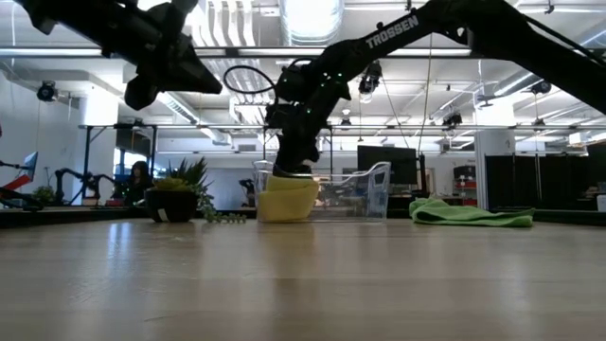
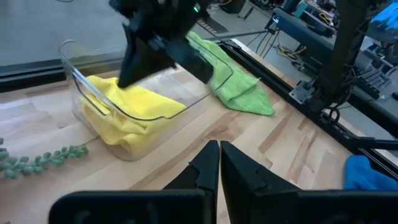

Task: Fold microfiber towels
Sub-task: Put the yellow microfiber towel into the transparent bin

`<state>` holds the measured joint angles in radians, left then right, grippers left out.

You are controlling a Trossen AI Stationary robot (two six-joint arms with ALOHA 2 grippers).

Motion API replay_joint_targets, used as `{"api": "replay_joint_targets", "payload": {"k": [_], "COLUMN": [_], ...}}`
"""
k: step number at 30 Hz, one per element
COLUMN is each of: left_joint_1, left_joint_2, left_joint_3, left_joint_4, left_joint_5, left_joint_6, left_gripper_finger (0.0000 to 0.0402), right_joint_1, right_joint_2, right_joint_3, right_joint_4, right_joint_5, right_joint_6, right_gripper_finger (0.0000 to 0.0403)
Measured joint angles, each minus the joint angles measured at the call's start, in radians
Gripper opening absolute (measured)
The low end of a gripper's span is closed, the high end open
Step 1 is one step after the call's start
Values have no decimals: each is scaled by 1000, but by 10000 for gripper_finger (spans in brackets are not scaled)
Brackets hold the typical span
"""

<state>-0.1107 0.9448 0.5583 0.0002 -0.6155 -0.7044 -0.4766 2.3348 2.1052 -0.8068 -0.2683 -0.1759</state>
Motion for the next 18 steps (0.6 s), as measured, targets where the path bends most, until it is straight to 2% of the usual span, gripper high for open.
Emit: {"api": "replay_joint_targets", "payload": {"k": [12, 18], "left_joint_1": [14, 20], "left_joint_2": [2, 2], "left_joint_3": [0, 0], "left_joint_4": [0, 0], "left_joint_5": [-5, -12], "left_joint_6": [-24, -29], "left_gripper_finger": [0, 0], "right_joint_1": [-6, -10], "right_joint_2": [57, 52], "right_joint_3": [24, 121], "right_joint_4": [42, -88], "right_joint_5": [46, 52], "right_joint_6": [-29, -52], "right_gripper_finger": [8, 8]}}
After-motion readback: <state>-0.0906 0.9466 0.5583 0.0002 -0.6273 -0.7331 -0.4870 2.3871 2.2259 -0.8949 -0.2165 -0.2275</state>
